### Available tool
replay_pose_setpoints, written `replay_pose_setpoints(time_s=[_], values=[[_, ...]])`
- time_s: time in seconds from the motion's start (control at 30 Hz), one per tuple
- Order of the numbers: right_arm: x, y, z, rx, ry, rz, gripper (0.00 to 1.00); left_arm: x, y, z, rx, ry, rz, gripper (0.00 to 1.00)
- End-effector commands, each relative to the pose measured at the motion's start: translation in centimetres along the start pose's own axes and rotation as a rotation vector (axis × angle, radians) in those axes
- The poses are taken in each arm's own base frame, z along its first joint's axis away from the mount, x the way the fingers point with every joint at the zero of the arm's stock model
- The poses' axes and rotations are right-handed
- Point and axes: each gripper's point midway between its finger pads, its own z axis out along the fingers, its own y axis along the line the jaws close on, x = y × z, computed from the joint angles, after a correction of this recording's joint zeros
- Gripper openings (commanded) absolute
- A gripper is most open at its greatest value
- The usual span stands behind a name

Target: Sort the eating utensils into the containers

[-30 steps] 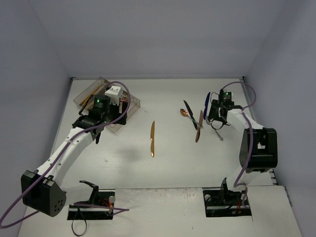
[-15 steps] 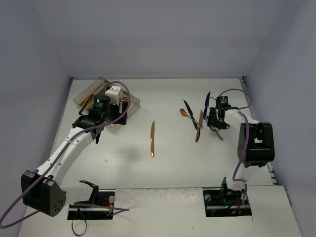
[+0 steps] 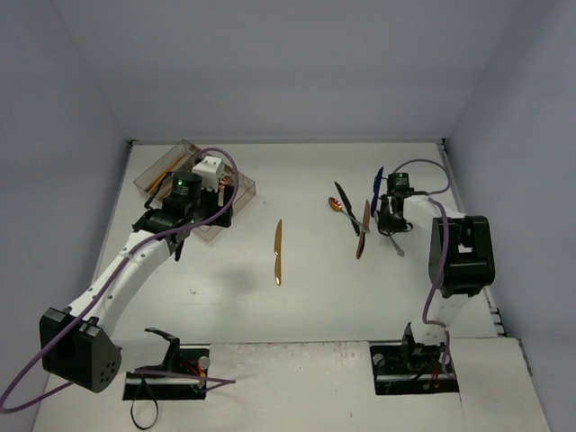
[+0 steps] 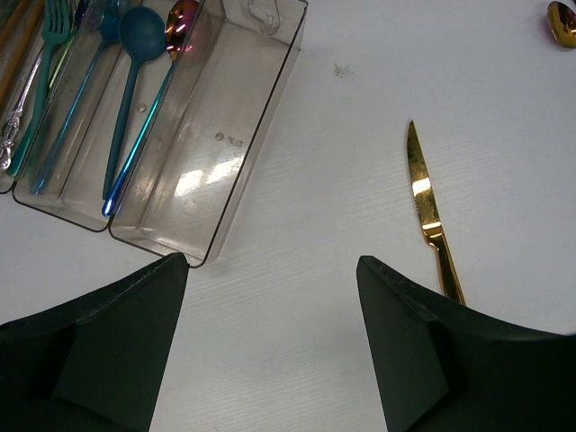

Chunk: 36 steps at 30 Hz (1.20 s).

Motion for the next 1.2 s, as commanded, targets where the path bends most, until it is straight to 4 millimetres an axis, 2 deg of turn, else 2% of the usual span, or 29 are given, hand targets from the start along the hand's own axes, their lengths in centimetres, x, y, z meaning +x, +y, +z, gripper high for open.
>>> replay_pose_setpoints(time_s=[0.0,0.03,0.1,0.2,0.3,0.4,0.53,0.67,0.77,0.83,0.87,0.97,1.17], values=[[1.1,0.4,0.8,0.020,0.050,-0.031,0.11,-2.9,-0.6,-0.7,0.025,-0.087,0.010,0.73],[1.1,0.5,0.7,0.016,0.051,-0.030,0.05,-2.9,-0.6,-0.6,0.028,-0.087,0.008,0.73],[1.1,0.5,0.5,0.016,0.048,-0.024,0.01,-2.9,-0.8,-0.6,0.039,-0.087,0.005,0.73],[0.2,0.7,-0.5,0.000,0.017,-0.011,0.00,-2.9,-1.5,-0.4,0.075,-0.089,-0.006,0.73],[-1.2,1.4,-2.3,-0.040,-0.036,0.014,0.00,-3.1,-2.9,-0.4,0.133,-0.100,-0.015,0.73],[-3.0,3.0,-5.5,-0.136,-0.116,0.061,0.00,-3.8,-5.6,-1.0,0.209,-0.128,-0.019,0.73],[-5.2,6.6,-11.2,-0.269,-0.248,0.097,0.00,-4.7,-11.4,-2.4,0.368,-0.166,-0.058,0.73],[-5.8,11.1,-17.0,-0.410,-0.360,0.118,0.00,-6.3,-16.1,-3.4,0.473,-0.217,-0.079,0.73],[-6.1,12.9,-20.0,-0.512,-0.428,0.180,0.00,-6.9,-19.8,-4.3,0.544,-0.228,-0.069,0.73],[-5.4,14.0,-22.1,-0.602,-0.459,0.224,0.00,-7.7,-21.7,-4.2,0.565,-0.234,-0.053,0.73],[-5.9,14.7,-23.2,-0.656,-0.493,0.265,0.00,-7.9,-22.4,-4.3,0.577,-0.234,-0.047,0.73],[-5.2,15.7,-25.4,-0.745,-0.530,0.310,0.00,-7.3,-24.5,-3.2,0.580,-0.191,-0.023,0.73],[-4.1,17.5,-27.1,-0.839,-0.538,0.323,0.00,-7.2,-27.5,-2.6,0.609,-0.175,-0.002,0.71]])
